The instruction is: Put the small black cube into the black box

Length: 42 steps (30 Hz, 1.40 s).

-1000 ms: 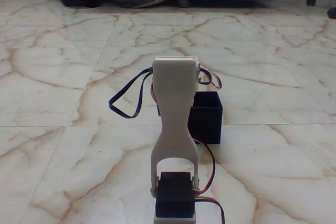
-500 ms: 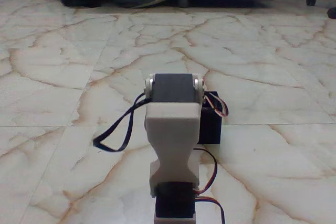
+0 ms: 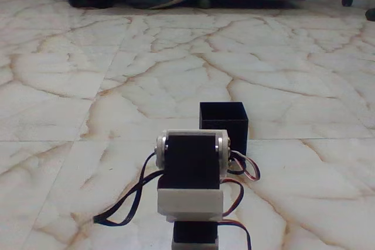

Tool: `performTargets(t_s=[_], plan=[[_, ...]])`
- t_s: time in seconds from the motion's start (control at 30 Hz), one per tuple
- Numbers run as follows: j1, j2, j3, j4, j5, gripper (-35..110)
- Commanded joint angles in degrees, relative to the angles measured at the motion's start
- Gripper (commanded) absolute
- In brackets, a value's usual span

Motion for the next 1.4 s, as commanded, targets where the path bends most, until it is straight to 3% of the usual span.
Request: performTargets(t_s=[0.0, 0.2, 0.47, 0.7, 0.73, 0.77, 0.87, 1.37], plan=[[0.0, 1.2, -0.1, 6.0, 0.2, 6], [0.5, 3.4, -0.2, 28.7, -2.3, 7], [0.5, 3.3, 0.3, 43.2, -0.6, 5], [0.6, 3.2, 0.4, 45.2, 7.1, 4], [0.6, 3.2, 0.8, 44.2, 7.0, 4], [0.6, 3.2, 4.1, 36.9, 8.6, 4], [0.5, 3.0, 4.1, 36.9, 4.3, 4], [0.5, 2.5, 4.1, 36.6, 4.0, 4]])
